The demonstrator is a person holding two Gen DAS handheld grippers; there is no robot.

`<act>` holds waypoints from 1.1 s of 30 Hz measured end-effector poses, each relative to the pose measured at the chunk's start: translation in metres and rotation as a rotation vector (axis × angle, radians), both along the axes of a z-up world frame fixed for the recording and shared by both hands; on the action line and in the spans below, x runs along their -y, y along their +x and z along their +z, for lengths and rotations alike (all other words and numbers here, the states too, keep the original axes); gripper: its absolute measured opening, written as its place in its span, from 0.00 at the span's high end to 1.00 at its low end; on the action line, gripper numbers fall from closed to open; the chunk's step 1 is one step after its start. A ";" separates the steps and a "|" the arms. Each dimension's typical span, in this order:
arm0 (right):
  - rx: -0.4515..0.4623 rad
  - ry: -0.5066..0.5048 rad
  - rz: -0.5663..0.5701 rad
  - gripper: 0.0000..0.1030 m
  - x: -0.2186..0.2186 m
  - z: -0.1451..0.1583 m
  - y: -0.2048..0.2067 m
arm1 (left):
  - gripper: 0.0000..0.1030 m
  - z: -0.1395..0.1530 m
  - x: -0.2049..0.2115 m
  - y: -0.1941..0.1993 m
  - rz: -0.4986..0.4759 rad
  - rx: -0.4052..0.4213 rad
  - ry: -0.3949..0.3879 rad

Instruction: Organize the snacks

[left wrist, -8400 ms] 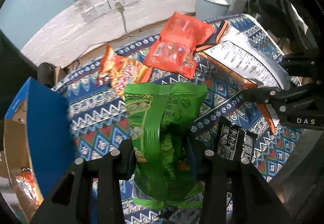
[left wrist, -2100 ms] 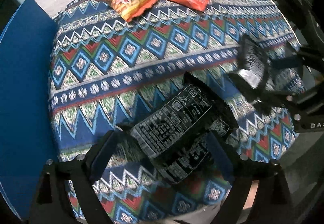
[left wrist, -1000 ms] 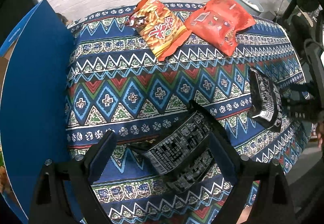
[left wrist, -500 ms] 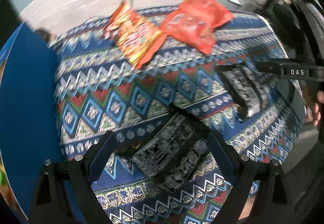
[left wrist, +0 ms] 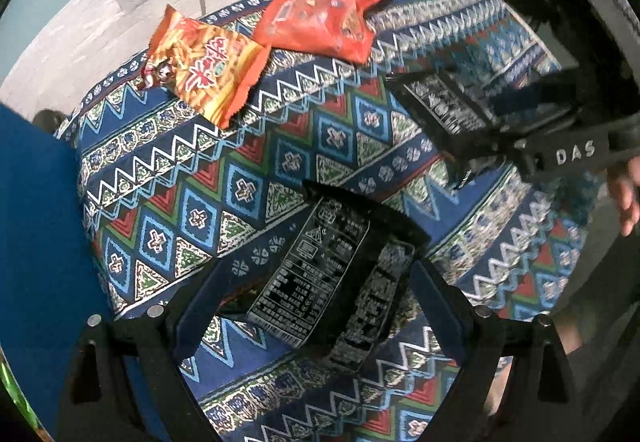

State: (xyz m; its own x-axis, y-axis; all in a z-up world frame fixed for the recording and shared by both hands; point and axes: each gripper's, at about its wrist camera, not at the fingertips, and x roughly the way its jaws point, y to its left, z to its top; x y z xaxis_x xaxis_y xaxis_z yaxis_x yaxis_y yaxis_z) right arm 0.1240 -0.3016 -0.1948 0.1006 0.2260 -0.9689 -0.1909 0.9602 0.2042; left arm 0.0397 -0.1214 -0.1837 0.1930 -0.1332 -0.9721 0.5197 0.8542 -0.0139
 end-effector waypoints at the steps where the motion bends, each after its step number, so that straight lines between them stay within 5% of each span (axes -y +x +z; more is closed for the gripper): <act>1: -0.003 -0.004 -0.002 0.29 -0.002 -0.001 0.000 | 0.10 -0.004 0.003 -0.002 -0.010 -0.002 0.011; 11: 0.023 -0.063 0.024 0.29 -0.025 -0.022 -0.004 | 0.10 -0.031 0.037 -0.019 -0.072 0.007 0.082; 17: 0.045 -0.070 0.067 0.45 -0.006 -0.020 -0.024 | 0.33 -0.027 0.038 -0.017 -0.026 0.005 0.050; 24: 0.065 -0.088 0.100 0.48 0.000 -0.008 -0.031 | 0.38 -0.020 0.034 -0.018 -0.001 0.045 0.073; 33: 0.138 -0.072 0.108 0.48 0.011 0.047 -0.039 | 0.38 0.021 0.013 -0.025 0.069 0.125 0.034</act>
